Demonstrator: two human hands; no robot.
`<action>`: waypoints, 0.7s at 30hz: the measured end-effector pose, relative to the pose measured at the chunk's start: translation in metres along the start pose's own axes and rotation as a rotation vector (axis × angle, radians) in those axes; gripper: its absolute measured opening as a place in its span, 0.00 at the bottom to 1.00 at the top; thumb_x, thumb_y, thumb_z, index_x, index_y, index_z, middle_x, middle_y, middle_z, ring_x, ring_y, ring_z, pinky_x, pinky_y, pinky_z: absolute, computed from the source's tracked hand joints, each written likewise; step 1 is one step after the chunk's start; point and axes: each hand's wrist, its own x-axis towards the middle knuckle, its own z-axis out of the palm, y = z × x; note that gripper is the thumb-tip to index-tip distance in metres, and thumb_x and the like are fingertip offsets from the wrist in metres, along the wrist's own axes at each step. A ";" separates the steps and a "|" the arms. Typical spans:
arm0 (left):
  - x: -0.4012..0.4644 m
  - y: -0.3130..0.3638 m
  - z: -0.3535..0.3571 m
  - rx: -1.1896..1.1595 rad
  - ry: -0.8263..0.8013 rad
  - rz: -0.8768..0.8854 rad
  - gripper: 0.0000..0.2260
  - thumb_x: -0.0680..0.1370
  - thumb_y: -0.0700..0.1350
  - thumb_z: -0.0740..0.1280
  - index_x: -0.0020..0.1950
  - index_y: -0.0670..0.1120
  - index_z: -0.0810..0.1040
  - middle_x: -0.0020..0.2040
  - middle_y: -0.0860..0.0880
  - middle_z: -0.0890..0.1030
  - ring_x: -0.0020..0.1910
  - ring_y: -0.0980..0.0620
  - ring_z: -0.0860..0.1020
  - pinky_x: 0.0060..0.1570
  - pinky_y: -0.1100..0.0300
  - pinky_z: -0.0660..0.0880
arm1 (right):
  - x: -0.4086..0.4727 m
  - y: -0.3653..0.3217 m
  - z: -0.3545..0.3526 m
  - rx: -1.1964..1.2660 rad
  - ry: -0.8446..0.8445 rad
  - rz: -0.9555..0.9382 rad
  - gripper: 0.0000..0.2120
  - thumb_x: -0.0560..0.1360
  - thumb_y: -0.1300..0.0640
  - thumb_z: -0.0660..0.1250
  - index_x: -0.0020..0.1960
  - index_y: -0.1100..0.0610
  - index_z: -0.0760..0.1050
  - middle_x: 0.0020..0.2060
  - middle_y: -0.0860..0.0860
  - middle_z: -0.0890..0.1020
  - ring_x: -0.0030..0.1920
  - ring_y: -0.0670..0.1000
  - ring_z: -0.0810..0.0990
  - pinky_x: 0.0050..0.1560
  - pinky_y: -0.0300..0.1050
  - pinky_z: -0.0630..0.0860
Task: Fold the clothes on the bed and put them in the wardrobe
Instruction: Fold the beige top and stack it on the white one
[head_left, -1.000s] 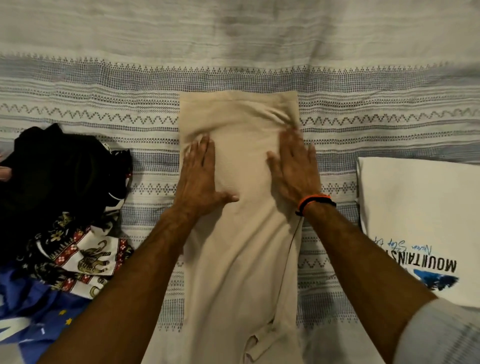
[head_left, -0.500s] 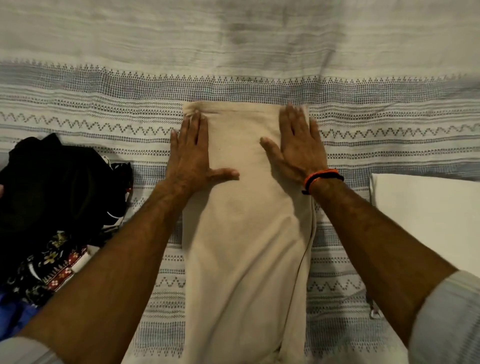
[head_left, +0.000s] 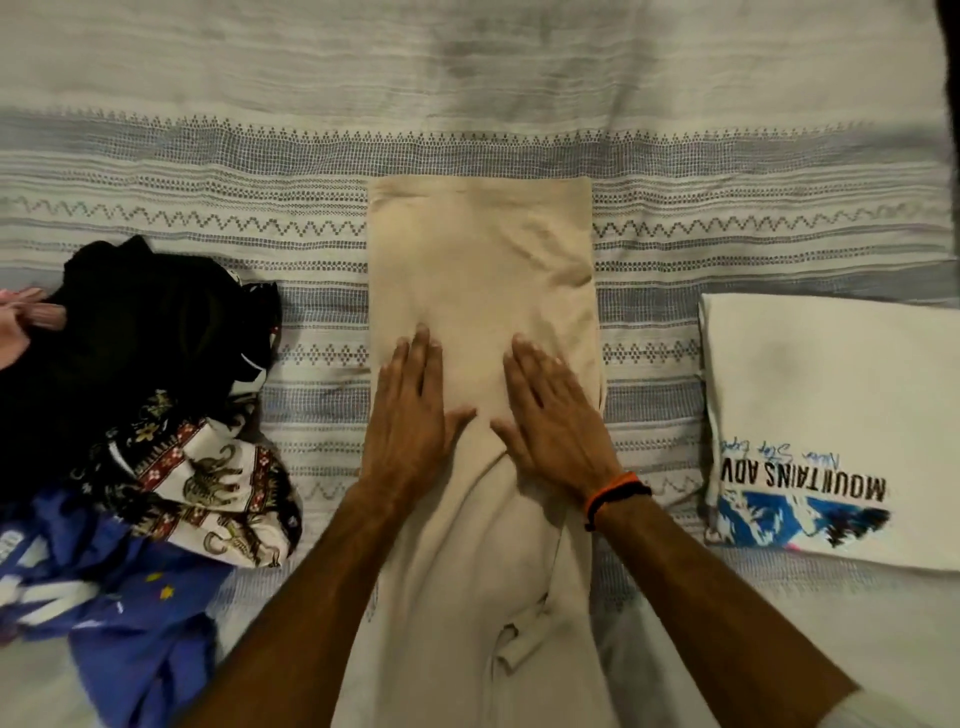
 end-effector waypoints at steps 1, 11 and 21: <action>-0.017 -0.004 0.004 0.007 -0.004 -0.035 0.38 0.79 0.64 0.49 0.79 0.39 0.51 0.80 0.41 0.50 0.79 0.40 0.51 0.76 0.44 0.53 | -0.016 0.003 0.003 -0.008 0.010 0.103 0.35 0.79 0.40 0.50 0.77 0.63 0.59 0.77 0.60 0.59 0.77 0.59 0.59 0.76 0.58 0.56; -0.103 -0.010 0.015 -0.004 -0.057 -0.008 0.34 0.81 0.54 0.59 0.80 0.41 0.48 0.81 0.45 0.44 0.79 0.44 0.46 0.76 0.44 0.51 | -0.094 -0.035 0.011 -0.044 -0.039 0.040 0.33 0.79 0.45 0.57 0.77 0.65 0.59 0.77 0.62 0.59 0.77 0.61 0.59 0.74 0.59 0.58; -0.152 0.021 0.009 -0.517 0.252 -0.585 0.25 0.71 0.44 0.77 0.63 0.41 0.71 0.59 0.42 0.76 0.56 0.43 0.76 0.55 0.51 0.72 | -0.123 -0.074 -0.021 0.362 0.034 0.779 0.22 0.71 0.45 0.74 0.56 0.59 0.74 0.51 0.55 0.80 0.52 0.57 0.80 0.52 0.51 0.77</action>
